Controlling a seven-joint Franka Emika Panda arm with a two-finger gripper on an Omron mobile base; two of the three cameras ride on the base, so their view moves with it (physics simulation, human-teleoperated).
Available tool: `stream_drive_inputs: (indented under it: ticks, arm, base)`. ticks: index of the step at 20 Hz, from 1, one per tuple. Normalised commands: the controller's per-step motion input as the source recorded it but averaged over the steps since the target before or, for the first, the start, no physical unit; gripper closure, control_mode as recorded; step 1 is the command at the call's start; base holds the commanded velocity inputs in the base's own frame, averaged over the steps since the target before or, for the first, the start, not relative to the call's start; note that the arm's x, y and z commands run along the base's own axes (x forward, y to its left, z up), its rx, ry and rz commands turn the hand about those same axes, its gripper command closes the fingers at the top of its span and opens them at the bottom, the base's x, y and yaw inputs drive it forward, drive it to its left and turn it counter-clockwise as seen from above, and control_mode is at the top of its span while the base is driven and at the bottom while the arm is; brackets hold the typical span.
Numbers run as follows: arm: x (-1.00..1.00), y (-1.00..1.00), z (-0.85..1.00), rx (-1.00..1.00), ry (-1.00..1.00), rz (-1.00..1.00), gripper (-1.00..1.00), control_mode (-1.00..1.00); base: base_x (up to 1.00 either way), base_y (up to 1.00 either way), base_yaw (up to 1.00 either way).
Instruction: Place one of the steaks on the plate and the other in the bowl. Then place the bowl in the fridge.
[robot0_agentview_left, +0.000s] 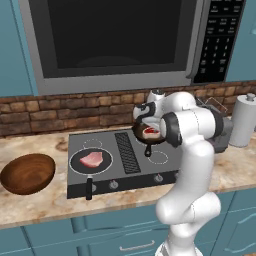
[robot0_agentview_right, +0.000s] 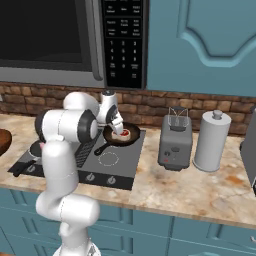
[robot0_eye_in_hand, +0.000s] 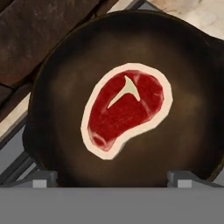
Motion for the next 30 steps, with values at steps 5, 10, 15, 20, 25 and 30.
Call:
stream_drive_inputs:
  ticks: [5, 10, 15, 20, 25, 30]
  arm:
    - [0.1, 0.0, -0.28, 0.0, 0.06, -0.06, -1.0, -1.0]
    - [0.13, 0.0, -0.16, 0.0, 0.07, -0.07, -1.0, -1.0]
    - [0.14, 0.0, -0.07, 0.0, 0.06, -0.1, -1.0, -1.0]
    - [0.12, 0.0, -0.15, 0.0, 0.01, -0.11, -1.0, -1.0]
    - [0.02, 0.0, -0.27, 0.0, 0.0, -0.11, -1.0, -1.0]
    - [0.15, 0.0, -0.22, 0.0, 0.0, -0.09, -1.0, -1.0]
  base:
    - [0.0, 0.0, 0.0]
    - [0.0, 0.0, 0.0]
    - [0.0, 0.0, 0.0]
    - [0.0, 0.0, 0.0]
    - [0.0, 0.0, 0.0]
    - [0.0, 0.0, 0.0]
